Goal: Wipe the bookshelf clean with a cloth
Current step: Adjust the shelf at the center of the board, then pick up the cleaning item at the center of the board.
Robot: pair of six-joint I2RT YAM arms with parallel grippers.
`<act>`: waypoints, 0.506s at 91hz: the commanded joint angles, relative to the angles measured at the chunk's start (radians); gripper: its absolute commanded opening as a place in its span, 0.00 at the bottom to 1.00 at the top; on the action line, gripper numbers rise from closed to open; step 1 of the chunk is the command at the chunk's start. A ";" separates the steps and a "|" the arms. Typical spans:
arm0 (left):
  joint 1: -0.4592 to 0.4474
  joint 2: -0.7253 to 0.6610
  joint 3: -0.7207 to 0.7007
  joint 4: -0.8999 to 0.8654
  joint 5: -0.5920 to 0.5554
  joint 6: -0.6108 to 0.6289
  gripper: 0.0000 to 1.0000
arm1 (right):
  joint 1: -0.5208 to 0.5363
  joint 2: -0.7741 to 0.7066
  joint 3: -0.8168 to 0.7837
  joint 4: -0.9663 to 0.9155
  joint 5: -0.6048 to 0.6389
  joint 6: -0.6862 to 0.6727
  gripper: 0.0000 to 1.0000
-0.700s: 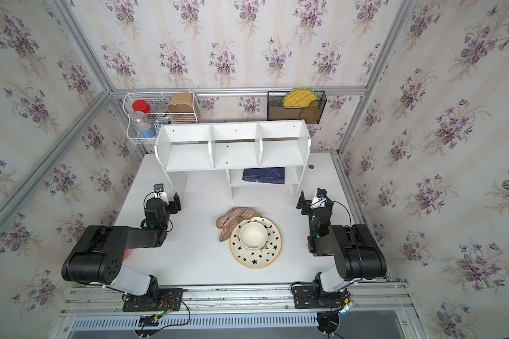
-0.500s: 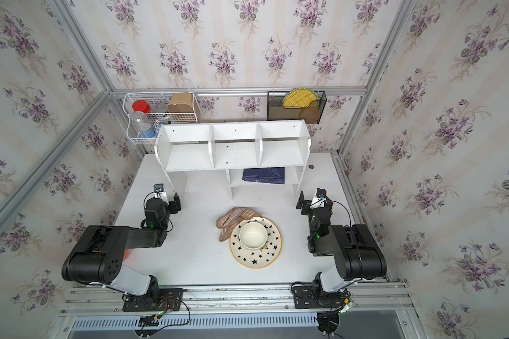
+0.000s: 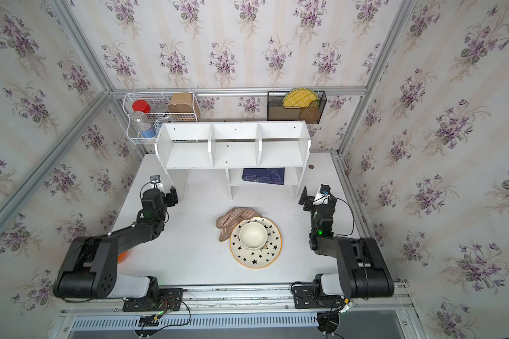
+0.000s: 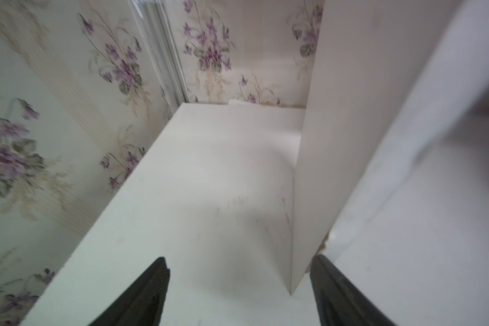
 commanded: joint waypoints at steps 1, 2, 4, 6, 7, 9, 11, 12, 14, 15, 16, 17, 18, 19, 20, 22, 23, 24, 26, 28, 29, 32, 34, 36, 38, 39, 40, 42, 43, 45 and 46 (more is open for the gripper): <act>0.001 -0.123 0.107 -0.451 -0.129 -0.167 0.74 | 0.003 -0.210 0.127 -0.476 0.132 0.168 1.00; 0.001 -0.142 0.117 -0.488 -0.130 -0.196 0.72 | 0.003 -0.235 0.136 -0.504 0.141 0.181 1.00; 0.000 -0.169 0.134 -0.572 -0.122 -0.239 0.68 | 0.003 -0.271 0.143 -0.543 0.155 0.205 1.00; -0.001 -0.196 0.152 -0.646 -0.102 -0.290 0.64 | 0.002 -0.298 0.128 -0.548 0.197 0.268 1.00; -0.001 -0.207 0.160 -0.680 -0.088 -0.311 0.63 | 0.001 -0.314 0.116 -0.560 0.220 0.324 1.00; -0.005 -0.233 0.166 -0.733 -0.056 -0.342 0.61 | -0.010 -0.341 0.107 -0.613 0.229 0.400 1.00; -0.016 -0.254 0.165 -0.759 -0.032 -0.358 0.58 | -0.034 -0.363 0.102 -0.648 0.183 0.434 1.00; -0.024 -0.264 0.163 -0.769 -0.025 -0.364 0.57 | -0.042 -0.368 0.102 -0.673 0.138 0.441 1.00; -0.046 -0.286 0.159 -0.793 -0.020 -0.379 0.56 | -0.054 -0.369 0.115 -0.726 0.073 0.449 1.00; -0.058 -0.299 0.158 -0.805 -0.022 -0.385 0.56 | -0.057 -0.365 0.127 -0.761 0.050 0.452 1.00; -0.070 -0.308 0.156 -0.817 -0.025 -0.395 0.56 | -0.059 -0.358 0.142 -0.792 0.025 0.455 1.00; -0.083 -0.321 0.156 -0.825 -0.028 -0.405 0.56 | -0.059 -0.351 0.161 -0.824 0.006 0.457 1.00; -0.094 -0.334 0.154 -0.840 -0.032 -0.412 0.56 | -0.058 -0.342 0.177 -0.856 -0.018 0.460 1.00; -0.109 -0.345 0.154 -0.848 -0.038 -0.420 0.56 | -0.051 -0.334 0.193 -0.895 -0.034 0.464 1.00; -0.121 -0.355 0.153 -0.865 -0.048 -0.428 0.56 | -0.042 -0.327 0.208 -0.919 -0.041 0.467 1.00; -0.143 -0.375 0.148 -0.901 -0.064 -0.455 0.57 | -0.026 -0.314 0.235 -0.975 -0.033 0.478 1.00; -0.153 -0.388 0.146 -0.915 -0.070 -0.473 0.57 | -0.007 -0.310 0.246 -1.007 -0.019 0.483 1.00; -0.162 -0.394 0.144 -0.929 -0.075 -0.488 0.57 | 0.009 -0.309 0.256 -1.038 -0.009 0.488 1.00; -0.176 -0.416 0.139 -0.950 -0.077 -0.509 0.60 | 0.067 -0.316 0.267 -1.086 0.039 0.503 1.00; -0.189 -0.436 0.136 -0.975 -0.080 -0.529 0.66 | 0.132 -0.331 0.271 -1.123 0.083 0.518 1.00; -0.194 -0.445 0.135 -0.991 -0.083 -0.539 0.68 | 0.161 -0.342 0.271 -1.134 0.112 0.524 1.00; -0.209 -0.471 0.134 -1.036 -0.095 -0.567 0.69 | 0.253 -0.376 0.264 -1.164 0.186 0.547 1.00; -0.217 -0.486 0.133 -1.061 -0.098 -0.581 0.68 | 0.328 -0.399 0.255 -1.174 0.231 0.571 1.00; -0.225 -0.497 0.134 -1.079 -0.094 -0.586 0.65 | 0.401 -0.419 0.244 -1.178 0.256 0.598 1.00; -0.231 -0.515 0.137 -1.099 -0.090 -0.587 0.64 | 0.455 -0.444 0.228 -1.167 0.271 0.615 1.00; -0.235 -0.524 0.139 -1.106 -0.087 -0.586 0.63 | 0.488 -0.454 0.221 -1.160 0.273 0.627 1.00; -0.240 -0.532 0.141 -1.112 -0.086 -0.586 0.63 | 0.524 -0.460 0.216 -1.157 0.273 0.640 1.00; -0.249 -0.548 0.147 -1.125 -0.085 -0.582 0.63 | 0.594 -0.460 0.215 -1.161 0.272 0.676 1.00; -0.254 -0.555 0.151 -1.134 -0.085 -0.577 0.63 | 0.623 -0.457 0.221 -1.164 0.268 0.687 1.00; -0.263 -0.566 0.161 -1.148 -0.088 -0.571 0.63 | 0.672 -0.441 0.234 -1.169 0.255 0.715 1.00; -0.270 -0.572 0.167 -1.155 -0.089 -0.565 0.63 | 0.692 -0.421 0.246 -1.171 0.248 0.723 1.00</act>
